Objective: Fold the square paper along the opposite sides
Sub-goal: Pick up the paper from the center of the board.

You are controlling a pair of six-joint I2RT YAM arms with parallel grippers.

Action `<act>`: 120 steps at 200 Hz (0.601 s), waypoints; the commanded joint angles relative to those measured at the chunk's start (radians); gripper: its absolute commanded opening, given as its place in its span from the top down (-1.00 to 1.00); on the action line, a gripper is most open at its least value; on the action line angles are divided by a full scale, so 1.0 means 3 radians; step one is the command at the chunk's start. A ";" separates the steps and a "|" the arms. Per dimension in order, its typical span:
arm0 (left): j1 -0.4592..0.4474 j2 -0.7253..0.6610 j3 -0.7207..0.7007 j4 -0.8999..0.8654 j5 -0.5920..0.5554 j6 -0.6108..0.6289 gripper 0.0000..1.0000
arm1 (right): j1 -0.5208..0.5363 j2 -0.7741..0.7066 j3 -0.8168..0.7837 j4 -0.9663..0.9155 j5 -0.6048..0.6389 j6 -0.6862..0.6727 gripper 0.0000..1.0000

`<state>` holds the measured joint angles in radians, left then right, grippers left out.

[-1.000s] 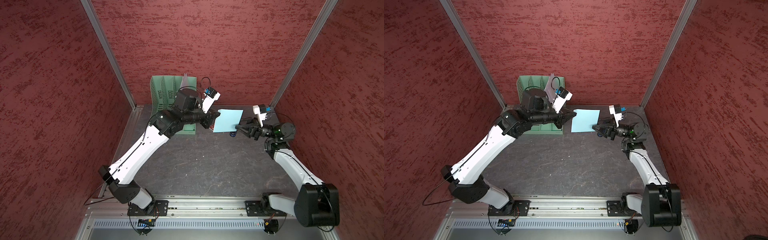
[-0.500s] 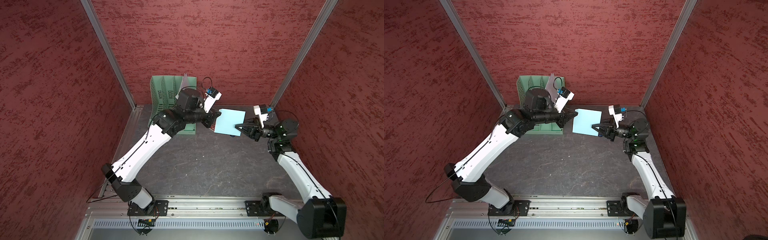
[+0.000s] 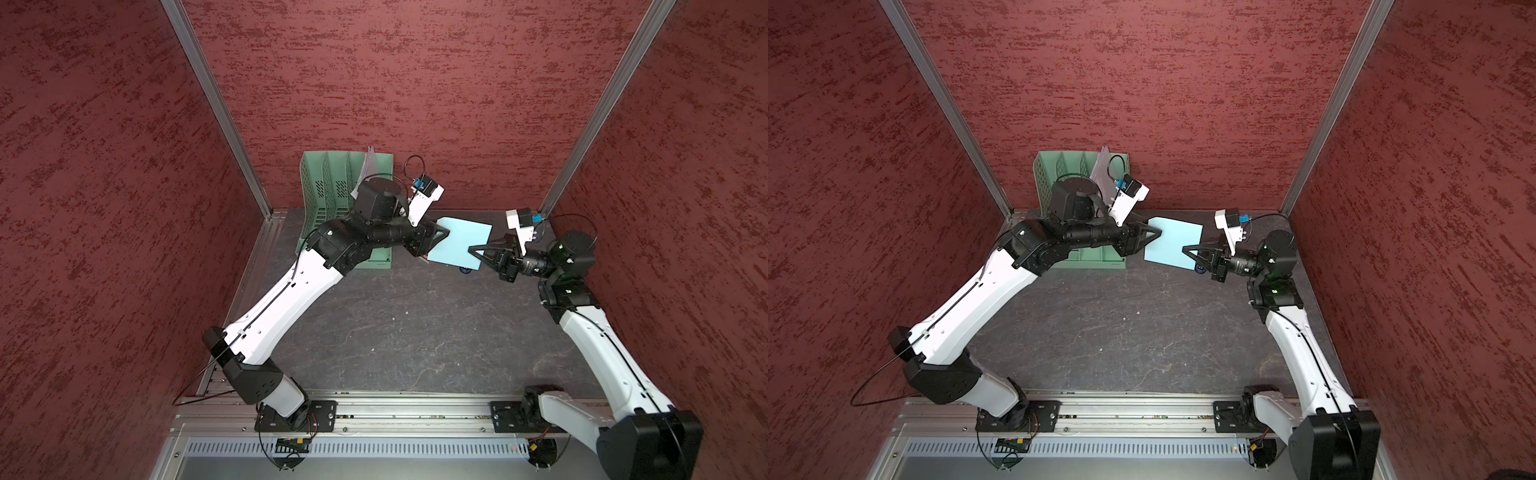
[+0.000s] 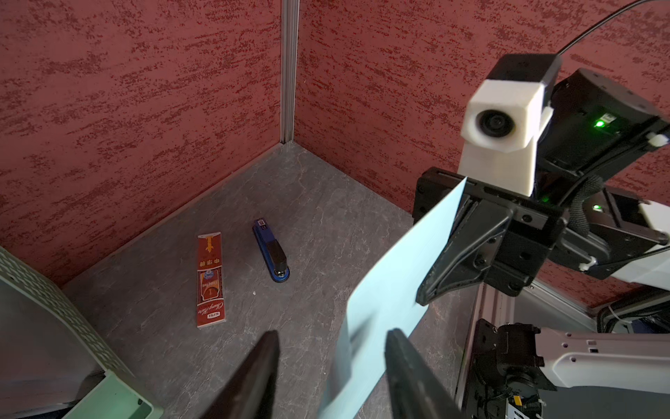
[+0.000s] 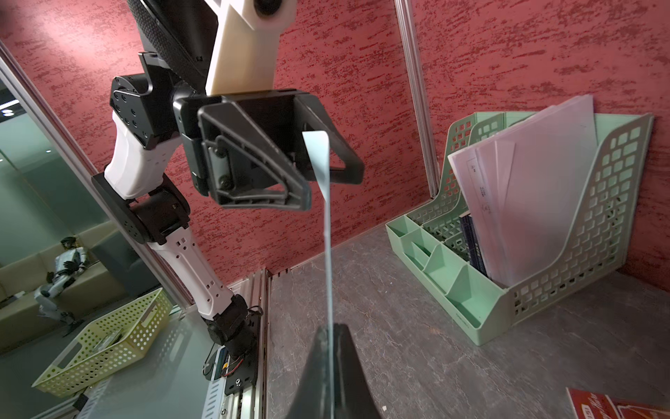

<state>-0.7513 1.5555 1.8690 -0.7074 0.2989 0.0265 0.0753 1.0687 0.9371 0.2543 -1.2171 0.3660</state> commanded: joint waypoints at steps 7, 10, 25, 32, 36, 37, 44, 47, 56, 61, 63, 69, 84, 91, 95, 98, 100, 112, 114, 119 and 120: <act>0.0031 -0.0186 -0.0196 0.0217 0.0145 0.0073 -0.99 | 0.0062 -0.0145 0.0155 -0.0610 0.0310 -0.0364 1.00; 0.0041 -0.0205 -0.0217 0.0230 0.0154 0.0083 -0.99 | 0.0061 -0.0155 0.0159 -0.0629 0.0322 -0.0368 1.00; 0.0117 -0.0318 -0.0349 0.0284 0.0281 0.0144 -0.99 | 0.0083 -0.0187 0.0178 -0.0681 0.0330 -0.0376 1.00; 0.0172 -0.0380 -0.0442 0.0327 0.0377 0.0153 -0.99 | 0.0091 -0.0191 0.0190 -0.0693 0.0325 -0.0369 1.00; 0.0215 -0.0423 -0.0495 0.0356 0.0449 0.0157 -0.99 | 0.0096 -0.0190 0.0200 -0.0699 0.0313 -0.0363 1.00; 0.0219 -0.0431 -0.0509 0.0365 0.0465 0.0157 -0.99 | 0.0096 -0.0189 0.0203 -0.0696 0.0308 -0.0362 1.00; 0.0301 -0.0494 -0.0617 0.0429 0.0609 0.0147 -0.99 | 0.0107 -0.0180 0.0216 -0.0694 0.0285 -0.0344 1.00; 0.0334 -0.0525 -0.0655 0.0461 0.0682 0.0136 -0.99 | 0.0115 -0.0173 0.0224 -0.0694 0.0272 -0.0337 1.00; 0.0460 -0.0618 -0.0844 0.0601 0.0929 0.0101 -1.00 | 0.0133 -0.0153 0.0252 -0.0694 0.0240 -0.0311 1.00; 0.0542 -0.0670 -0.0946 0.0702 0.1080 0.0064 -0.99 | 0.0146 -0.0140 0.0273 -0.0695 0.0229 -0.0303 1.00; 0.0573 -0.0697 -0.1006 0.0756 0.1150 0.0043 -0.99 | 0.0155 -0.0137 0.0278 -0.0698 0.0220 -0.0300 1.00; 0.0676 -0.0766 -0.1169 0.0944 0.1341 -0.0042 -0.99 | 0.0177 -0.0123 0.0308 -0.0711 0.0207 -0.0292 1.00; 0.0897 -0.0910 -0.1560 0.1501 0.1765 -0.0335 -1.00 | 0.0251 -0.0096 0.0394 -0.0782 0.0187 -0.0309 1.00; 0.0971 -0.0951 -0.1707 0.1736 0.1932 -0.0455 -0.99 | 0.0294 -0.0083 0.0454 -0.0850 0.0190 -0.0345 1.00; 0.1005 -0.0965 -0.1760 0.1843 0.2016 -0.0532 -0.99 | 0.0322 -0.0076 0.0487 -0.0908 0.0196 -0.0378 1.00; 0.1021 -0.0973 -0.1804 0.1904 0.2064 -0.0563 -0.99 | 0.0341 -0.0066 0.0522 -0.0963 0.0203 -0.0409 1.00; 0.1033 -0.0978 -0.1824 0.1942 0.2093 -0.0584 -0.99 | 0.0362 -0.0065 0.0549 -0.0998 0.0208 -0.0429 1.00; 0.1042 -0.0982 -0.1885 0.2034 0.2193 -0.0640 -0.99 | 0.0479 -0.0033 0.0721 -0.1323 0.0287 -0.0632 1.00; 0.1042 -0.0982 -0.1888 0.2043 0.2208 -0.0644 -0.99 | 0.0500 -0.0026 0.0752 -0.1393 0.0312 -0.0675 1.00; 0.1038 -0.0977 -0.1904 0.2069 0.2236 -0.0657 -1.00 | 0.0561 -0.0006 0.0841 -0.1571 0.0374 -0.0791 1.00; 0.1038 -0.0977 -0.1907 0.2078 0.2238 -0.0662 -0.99 | 0.0577 -0.0002 0.0856 -0.1601 0.0385 -0.0811 1.00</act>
<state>-0.4427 1.2697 1.3270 -0.2691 0.7971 -0.0898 0.1818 1.0584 1.0882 -0.0353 -1.1542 0.2485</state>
